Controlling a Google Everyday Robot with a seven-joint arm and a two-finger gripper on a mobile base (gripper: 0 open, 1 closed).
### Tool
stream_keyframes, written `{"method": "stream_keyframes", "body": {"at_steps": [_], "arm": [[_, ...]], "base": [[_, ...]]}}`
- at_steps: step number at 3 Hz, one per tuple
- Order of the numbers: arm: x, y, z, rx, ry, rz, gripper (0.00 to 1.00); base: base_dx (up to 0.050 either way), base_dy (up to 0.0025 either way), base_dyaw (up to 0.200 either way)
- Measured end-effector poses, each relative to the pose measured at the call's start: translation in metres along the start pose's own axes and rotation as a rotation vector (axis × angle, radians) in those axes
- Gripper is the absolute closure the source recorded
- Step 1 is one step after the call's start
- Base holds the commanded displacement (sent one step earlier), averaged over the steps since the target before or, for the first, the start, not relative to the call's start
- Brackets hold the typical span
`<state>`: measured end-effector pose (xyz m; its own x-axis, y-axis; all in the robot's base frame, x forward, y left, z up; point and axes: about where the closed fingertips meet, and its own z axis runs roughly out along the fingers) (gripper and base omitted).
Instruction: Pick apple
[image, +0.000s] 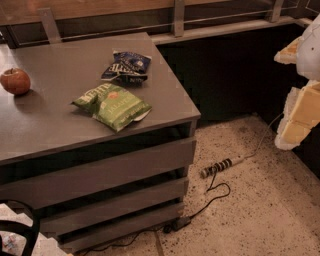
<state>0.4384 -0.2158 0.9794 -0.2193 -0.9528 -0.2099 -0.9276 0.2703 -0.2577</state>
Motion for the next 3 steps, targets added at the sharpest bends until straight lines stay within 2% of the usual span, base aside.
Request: {"method": "stream_keyframes", "body": {"at_steps": [1, 2, 3], "arm": [[0.0000, 0.0000, 0.0000, 0.000, 0.000, 0.000, 0.00], [-0.0001, 0.0000, -0.0002, 0.001, 0.000, 0.000, 0.00], [-0.0001, 0.0000, -0.0002, 0.001, 0.000, 0.000, 0.00]], "base": [[0.000, -0.00006, 0.199], [0.049, -0.00013, 0.003], [0.000, 0.00000, 0.080]]}}
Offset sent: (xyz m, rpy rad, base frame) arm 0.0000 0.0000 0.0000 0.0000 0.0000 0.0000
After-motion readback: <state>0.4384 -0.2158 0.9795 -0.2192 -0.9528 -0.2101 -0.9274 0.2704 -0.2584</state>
